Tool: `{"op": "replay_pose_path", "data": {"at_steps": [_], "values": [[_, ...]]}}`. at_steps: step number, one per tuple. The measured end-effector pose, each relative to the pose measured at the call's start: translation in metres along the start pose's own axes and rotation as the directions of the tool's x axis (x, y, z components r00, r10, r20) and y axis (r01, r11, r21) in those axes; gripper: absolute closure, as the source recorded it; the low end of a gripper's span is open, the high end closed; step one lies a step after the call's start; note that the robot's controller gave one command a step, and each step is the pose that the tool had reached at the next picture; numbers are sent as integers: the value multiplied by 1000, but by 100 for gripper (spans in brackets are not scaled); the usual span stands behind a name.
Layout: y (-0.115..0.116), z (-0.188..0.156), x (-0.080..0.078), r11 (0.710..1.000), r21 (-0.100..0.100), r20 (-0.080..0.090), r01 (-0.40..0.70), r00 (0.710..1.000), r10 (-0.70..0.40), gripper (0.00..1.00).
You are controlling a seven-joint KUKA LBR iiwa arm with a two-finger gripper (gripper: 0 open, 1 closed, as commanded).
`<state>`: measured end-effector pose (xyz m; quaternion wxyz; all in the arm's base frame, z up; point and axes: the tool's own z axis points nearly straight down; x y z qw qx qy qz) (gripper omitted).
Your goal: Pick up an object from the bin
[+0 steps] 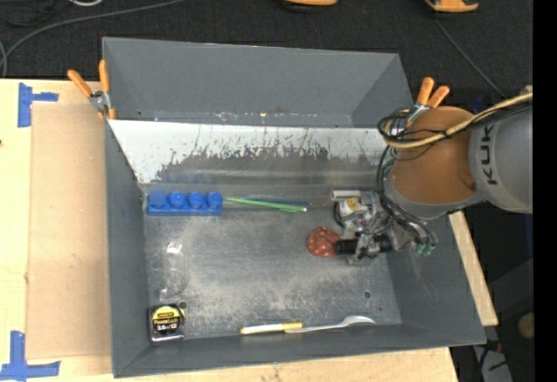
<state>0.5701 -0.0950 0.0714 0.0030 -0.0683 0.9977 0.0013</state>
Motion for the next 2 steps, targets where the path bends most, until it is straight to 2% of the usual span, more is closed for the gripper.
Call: {"op": "replay_pose_path", "data": {"at_steps": [1,2], "values": [[1,-29,1,1000,-1,-4,0,1000,0,100],[1,-46,-1,1000,0,1,-1,1000,1,100]]}}
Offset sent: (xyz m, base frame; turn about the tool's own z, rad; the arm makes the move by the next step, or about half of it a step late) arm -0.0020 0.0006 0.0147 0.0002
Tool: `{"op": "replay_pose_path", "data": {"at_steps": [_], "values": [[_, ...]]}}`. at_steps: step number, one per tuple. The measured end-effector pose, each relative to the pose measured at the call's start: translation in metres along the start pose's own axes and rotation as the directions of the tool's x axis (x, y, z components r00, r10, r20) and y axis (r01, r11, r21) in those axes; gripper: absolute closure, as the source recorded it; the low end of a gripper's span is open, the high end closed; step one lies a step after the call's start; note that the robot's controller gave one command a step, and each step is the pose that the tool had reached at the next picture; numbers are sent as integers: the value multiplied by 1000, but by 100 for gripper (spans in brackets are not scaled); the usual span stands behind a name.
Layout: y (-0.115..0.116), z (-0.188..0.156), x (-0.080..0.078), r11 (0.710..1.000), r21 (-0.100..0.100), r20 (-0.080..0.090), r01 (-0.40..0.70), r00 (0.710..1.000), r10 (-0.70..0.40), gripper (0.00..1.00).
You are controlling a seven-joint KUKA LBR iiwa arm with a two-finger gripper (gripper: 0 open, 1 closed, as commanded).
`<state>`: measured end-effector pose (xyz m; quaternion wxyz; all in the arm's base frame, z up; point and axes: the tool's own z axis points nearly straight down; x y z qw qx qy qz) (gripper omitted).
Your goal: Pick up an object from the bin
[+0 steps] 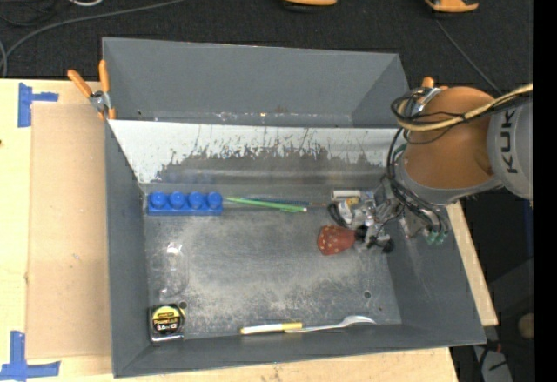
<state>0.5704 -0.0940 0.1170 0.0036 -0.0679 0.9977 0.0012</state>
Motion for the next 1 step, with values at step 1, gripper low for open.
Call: {"op": "replay_pose_path", "data": {"at_steps": [1], "values": [[0,-4,0,1000,-1,-1,-1,1000,1,100]]}}
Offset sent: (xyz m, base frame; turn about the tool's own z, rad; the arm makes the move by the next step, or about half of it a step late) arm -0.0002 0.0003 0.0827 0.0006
